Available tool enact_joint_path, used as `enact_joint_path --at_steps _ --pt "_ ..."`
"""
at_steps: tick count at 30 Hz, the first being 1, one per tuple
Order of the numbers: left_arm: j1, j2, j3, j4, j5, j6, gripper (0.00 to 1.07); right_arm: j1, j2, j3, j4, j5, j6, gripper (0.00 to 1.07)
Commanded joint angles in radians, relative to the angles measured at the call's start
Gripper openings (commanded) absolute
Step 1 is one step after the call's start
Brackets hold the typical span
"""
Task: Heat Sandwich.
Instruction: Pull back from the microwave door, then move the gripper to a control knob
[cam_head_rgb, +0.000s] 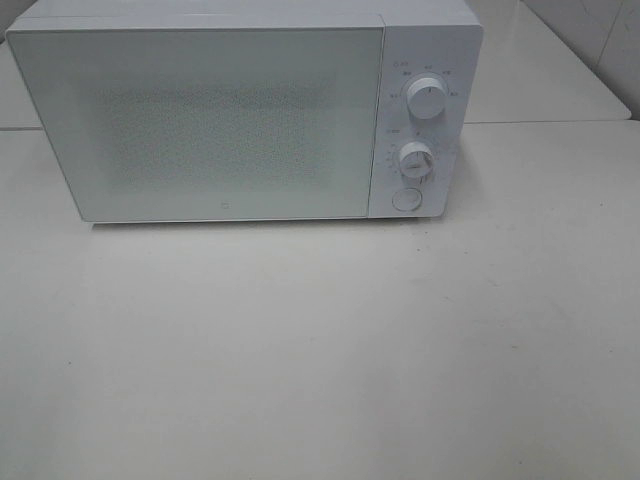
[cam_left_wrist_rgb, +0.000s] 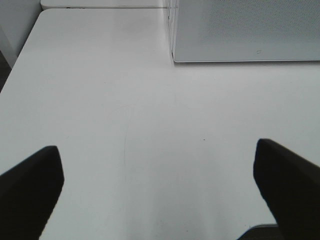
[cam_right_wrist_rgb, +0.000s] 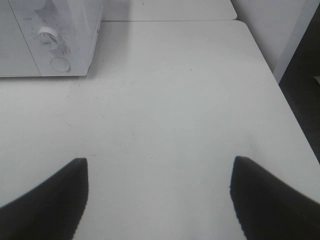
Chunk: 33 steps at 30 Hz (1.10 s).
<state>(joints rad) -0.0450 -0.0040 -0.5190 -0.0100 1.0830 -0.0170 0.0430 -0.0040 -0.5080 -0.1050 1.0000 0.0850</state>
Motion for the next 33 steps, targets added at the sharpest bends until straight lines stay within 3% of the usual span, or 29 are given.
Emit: enact_joint_path --at_steps 1,33 --pt "-0.004 -0.019 0.002 -0.001 -0.013 -0.002 0.98 -0.006 0.003 -0.03 -0.003 -0.029 0.002 0.76" --pt "-0.004 -0.019 0.002 -0.001 -0.013 -0.002 0.98 -0.006 0.676 -0.054 -0.007 -0.653 0.007 0.76"
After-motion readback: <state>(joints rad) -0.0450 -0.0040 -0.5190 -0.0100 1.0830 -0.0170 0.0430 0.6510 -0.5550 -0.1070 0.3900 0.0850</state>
